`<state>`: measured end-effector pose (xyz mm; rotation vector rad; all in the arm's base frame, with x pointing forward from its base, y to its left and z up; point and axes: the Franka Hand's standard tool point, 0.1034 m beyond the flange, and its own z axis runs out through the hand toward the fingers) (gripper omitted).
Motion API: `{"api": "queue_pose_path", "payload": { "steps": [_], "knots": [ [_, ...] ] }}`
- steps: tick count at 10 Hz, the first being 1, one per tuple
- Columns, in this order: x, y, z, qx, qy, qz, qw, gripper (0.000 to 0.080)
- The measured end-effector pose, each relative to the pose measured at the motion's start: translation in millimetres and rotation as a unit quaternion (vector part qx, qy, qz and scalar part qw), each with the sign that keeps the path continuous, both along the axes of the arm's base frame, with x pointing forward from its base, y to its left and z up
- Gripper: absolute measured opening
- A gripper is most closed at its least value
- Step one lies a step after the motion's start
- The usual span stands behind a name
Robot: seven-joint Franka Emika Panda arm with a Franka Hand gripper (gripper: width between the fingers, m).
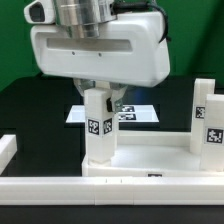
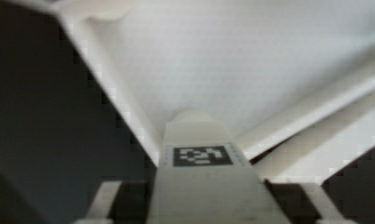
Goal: Assemble desk
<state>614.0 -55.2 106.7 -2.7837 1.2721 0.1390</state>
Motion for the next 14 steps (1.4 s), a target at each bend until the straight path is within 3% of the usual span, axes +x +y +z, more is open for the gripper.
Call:
{"api": "queue_pose_path", "payload": {
  "steps": [2, 3, 5, 6, 8, 9, 10, 13, 14],
  "knots": [
    [5.6, 4.2, -0.5, 0.009, 0.006, -0.200, 0.980, 0.0289],
    [10.8, 10.3, -0.9, 0.026, 0.006, -0.325, 0.945, 0.0291],
    [13.2, 10.8, -0.6, 0.026, 0.005, -0.363, 0.931, 0.0291],
    [13.2, 11.1, -0.6, 0.026, 0.003, -0.350, 0.936, 0.0291],
    [12.9, 12.0, 0.0, 0.024, -0.014, -0.214, 0.976, 0.0573],
    [11.4, 13.2, 2.9, 0.019, -0.014, -0.134, 0.991, 0.0573],
    [9.8, 12.6, 3.6, 0.020, -0.021, -0.081, 0.996, 0.0634],
    [9.7, 12.0, 1.6, 0.022, -0.031, 0.006, 0.999, 0.0649],
    [10.4, 9.3, 2.7, 0.012, -0.040, 0.090, 0.995, 0.0649]
  ]
}}
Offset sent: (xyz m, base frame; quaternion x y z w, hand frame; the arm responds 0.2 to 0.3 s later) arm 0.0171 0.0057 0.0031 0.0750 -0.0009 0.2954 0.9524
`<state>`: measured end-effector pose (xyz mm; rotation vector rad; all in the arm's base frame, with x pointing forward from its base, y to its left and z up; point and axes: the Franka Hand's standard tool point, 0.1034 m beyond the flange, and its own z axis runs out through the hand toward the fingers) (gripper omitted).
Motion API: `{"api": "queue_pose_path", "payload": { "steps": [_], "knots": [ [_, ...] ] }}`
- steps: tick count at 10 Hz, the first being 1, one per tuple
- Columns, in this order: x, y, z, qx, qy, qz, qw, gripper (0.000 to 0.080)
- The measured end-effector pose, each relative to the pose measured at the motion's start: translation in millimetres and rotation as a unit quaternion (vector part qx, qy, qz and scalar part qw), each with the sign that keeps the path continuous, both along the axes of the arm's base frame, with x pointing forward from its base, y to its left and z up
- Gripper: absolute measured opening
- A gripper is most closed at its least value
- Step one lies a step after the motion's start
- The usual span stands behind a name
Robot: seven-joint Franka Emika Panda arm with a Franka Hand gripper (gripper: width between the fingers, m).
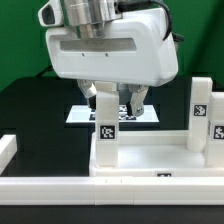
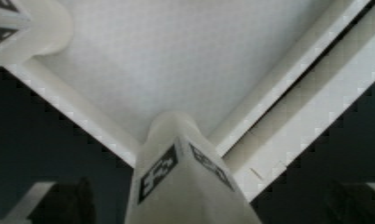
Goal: Assemble desk
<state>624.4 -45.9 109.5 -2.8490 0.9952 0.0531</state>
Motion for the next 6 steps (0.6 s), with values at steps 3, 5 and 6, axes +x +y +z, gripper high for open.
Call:
{"api": "queue_pose_path", "payload": {
  "steps": [3, 5, 6],
  "knots": [
    [9.1, -8.9, 9.6, -0.024, -0.035, 0.243, 0.969, 0.0649],
    [8.6, -7.9, 8.3, -0.024, -0.031, 0.216, 0.976, 0.0537],
    [8.5, -8.1, 8.0, -0.024, -0.031, 0.213, 0.976, 0.0402]
  ]
}}
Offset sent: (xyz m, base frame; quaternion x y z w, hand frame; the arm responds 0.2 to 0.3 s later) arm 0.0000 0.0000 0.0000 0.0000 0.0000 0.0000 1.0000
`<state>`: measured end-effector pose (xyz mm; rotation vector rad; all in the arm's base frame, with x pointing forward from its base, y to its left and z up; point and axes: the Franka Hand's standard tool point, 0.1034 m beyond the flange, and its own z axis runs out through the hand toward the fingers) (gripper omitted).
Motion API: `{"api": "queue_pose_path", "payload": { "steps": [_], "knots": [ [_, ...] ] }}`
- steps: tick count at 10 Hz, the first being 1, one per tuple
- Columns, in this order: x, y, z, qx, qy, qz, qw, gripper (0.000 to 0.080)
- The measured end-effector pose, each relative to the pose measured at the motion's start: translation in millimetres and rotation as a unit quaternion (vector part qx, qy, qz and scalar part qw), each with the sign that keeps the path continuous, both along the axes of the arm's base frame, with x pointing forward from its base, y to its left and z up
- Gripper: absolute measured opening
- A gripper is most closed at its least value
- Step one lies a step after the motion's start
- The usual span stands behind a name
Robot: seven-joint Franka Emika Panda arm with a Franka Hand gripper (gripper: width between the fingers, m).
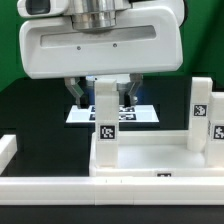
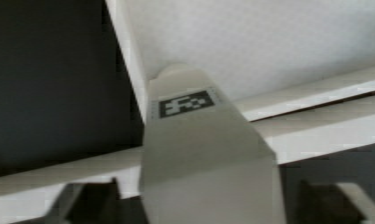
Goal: Assemble desk
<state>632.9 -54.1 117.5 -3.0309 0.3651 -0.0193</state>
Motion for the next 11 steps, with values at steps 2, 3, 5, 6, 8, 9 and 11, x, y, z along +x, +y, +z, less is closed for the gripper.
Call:
{"api": "queue_pose_path", "payload": {
  "steps": [2, 3, 5, 6, 8, 9, 11],
  "knots": [
    [-0.2, -1.7, -0.4, 0.001, 0.006, -0.069, 0.998, 0.0292],
    [0.0, -2.8, -0.4, 0.001, 0.008, -0.108, 0.994, 0.0292],
    [-0.4, -3.9, -0.7, 0.005, 0.020, -0.261, 0.965, 0.0292],
    [-1.5, -2.5, -0.9, 0.012, 0.034, -0.364, 0.931, 0.0292],
    [1.4, -5.6, -1.7, 0.050, 0.044, -0.498, 0.864, 0.0292],
    [3.2, -6.2, -2.3, 0.060, 0.044, -0.555, 0.828, 0.0292],
    [3.4, -5.8, -2.2, 0.062, 0.048, -0.584, 0.808, 0.0292]
  ]
}}
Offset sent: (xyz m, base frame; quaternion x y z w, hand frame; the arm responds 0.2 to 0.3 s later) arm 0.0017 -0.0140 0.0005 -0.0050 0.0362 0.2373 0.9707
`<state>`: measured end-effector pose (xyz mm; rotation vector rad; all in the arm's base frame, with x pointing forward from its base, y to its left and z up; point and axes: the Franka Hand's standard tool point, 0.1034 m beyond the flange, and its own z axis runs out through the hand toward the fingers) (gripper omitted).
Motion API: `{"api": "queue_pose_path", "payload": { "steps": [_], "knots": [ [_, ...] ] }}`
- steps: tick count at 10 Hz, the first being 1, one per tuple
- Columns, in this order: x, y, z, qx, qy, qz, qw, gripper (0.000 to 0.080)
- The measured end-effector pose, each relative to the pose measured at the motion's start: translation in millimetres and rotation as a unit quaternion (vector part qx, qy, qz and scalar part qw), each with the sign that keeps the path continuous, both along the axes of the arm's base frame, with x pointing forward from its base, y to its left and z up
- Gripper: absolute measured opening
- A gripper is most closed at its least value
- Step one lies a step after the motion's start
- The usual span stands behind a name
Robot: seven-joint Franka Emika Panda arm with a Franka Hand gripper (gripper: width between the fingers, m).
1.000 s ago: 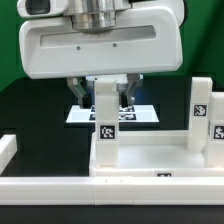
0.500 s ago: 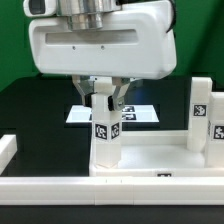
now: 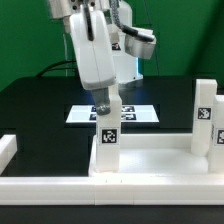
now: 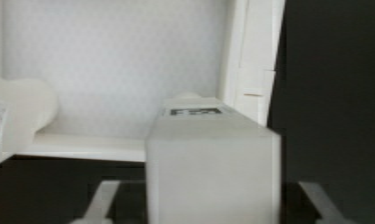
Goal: Assemble desk
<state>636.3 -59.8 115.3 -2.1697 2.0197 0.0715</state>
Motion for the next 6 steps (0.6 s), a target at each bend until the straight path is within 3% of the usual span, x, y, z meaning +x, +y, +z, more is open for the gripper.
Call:
{"api": "queue_pose_path", "payload": {
  "steps": [1, 2, 3, 4, 6],
  "knots": [
    [-0.1, 0.2, -0.2, -0.001, -0.002, 0.014, 1.000, 0.0369],
    [0.0, 1.3, -0.4, -0.001, -0.002, 0.017, 1.000, 0.0505],
    [2.3, 4.9, 0.1, -0.019, -0.024, 0.139, 0.990, 0.0505],
    [2.8, 14.3, 1.3, -0.023, -0.041, 0.238, 0.970, 0.0619],
    [-1.7, 21.1, 1.9, -0.028, -0.047, 0.277, 0.959, 0.0640]
  ]
}}
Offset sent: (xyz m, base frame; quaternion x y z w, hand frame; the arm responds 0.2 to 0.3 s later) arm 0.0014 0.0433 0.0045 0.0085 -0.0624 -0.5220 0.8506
